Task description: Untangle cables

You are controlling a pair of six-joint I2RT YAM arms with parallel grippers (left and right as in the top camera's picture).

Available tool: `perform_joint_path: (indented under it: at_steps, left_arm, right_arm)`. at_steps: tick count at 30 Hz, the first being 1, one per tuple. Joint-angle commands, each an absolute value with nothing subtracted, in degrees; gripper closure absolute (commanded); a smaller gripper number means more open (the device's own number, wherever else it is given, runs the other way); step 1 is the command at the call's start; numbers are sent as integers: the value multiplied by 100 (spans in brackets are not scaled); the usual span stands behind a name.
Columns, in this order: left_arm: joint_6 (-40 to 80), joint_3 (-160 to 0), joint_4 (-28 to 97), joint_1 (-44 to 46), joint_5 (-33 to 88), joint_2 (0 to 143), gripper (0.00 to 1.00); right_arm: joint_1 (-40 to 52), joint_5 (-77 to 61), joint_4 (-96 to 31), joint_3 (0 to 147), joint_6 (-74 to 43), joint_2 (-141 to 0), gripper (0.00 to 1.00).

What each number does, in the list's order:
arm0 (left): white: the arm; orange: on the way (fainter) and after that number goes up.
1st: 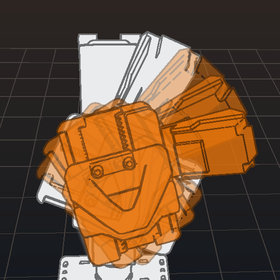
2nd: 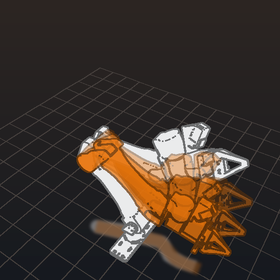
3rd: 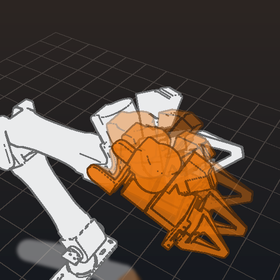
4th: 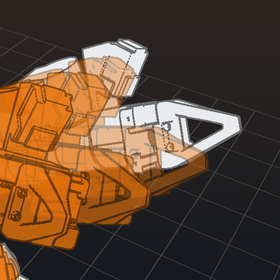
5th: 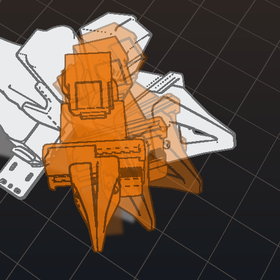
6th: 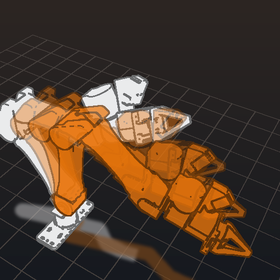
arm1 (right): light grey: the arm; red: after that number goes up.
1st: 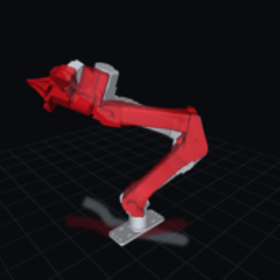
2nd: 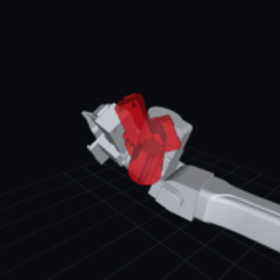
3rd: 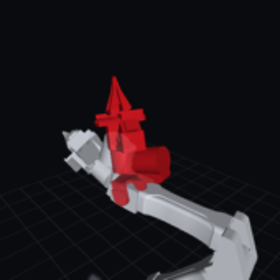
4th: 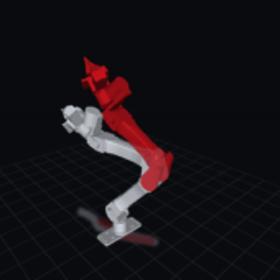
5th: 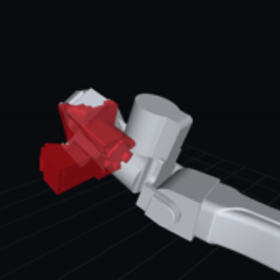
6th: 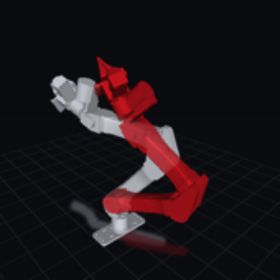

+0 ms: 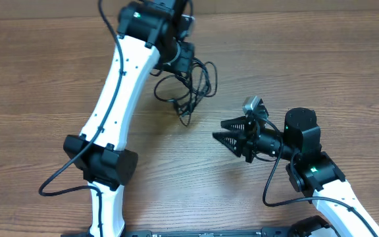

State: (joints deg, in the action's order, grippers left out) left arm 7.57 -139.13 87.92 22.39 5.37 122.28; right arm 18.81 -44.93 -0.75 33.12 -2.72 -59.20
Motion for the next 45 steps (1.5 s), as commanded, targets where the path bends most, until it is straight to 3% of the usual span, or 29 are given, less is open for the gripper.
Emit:
perform_joint_path:
  at_steps: [1, 6, 15, 18, 22, 26, 29, 42, 44, 45]
  left_arm:
    - [670, -13998, 8897, 2139, 897, 12182, 96]
    - [130, -13998, 8986, 2180, 1238, 12182, 96]
    - [-132, -13998, 9170, 2515, 1680, 12182, 96]
    - [-130, -13998, 9192, 2628, 1682, 12182, 96]
    - [-130, -13998, 9190, 2786, 1796, 12182, 96]
    - [-130, -13998, 9194, 2926, 1796, 12182, 96]
    - [-130, -13998, 9218, 2987, 1802, 12182, 96]
    - [-132, -13998, 9308, 3057, 1957, 12182, 96]
    - [-132, -13998, 9310, 3059, 1959, 12182, 96]
    - [-132, -13998, 9308, 3057, 1957, 12182, 96]
  right_arm:
    - [1894, -4366, -49, 3426, -255, -5885, 21]
    - [1894, -4143, 78, 3426, -252, -5885, 7]
    - [1894, -2628, 252, 3426, -252, -5885, 6]
    - [1894, -2283, 272, 3426, -250, -5885, 17]
    - [1894, -1942, 272, 3426, -252, -5885, 43]
    - [1894, -1712, 270, 3426, -250, -5885, 46]
    - [1894, -1649, 270, 3426, -250, -5887, 56]
    - [1894, -1413, 239, 3426, -250, -6154, 75]
    - [1894, -1413, 242, 3426, -250, -6154, 83]
    - [1894, -1413, 244, 3426, -250, -6154, 96]
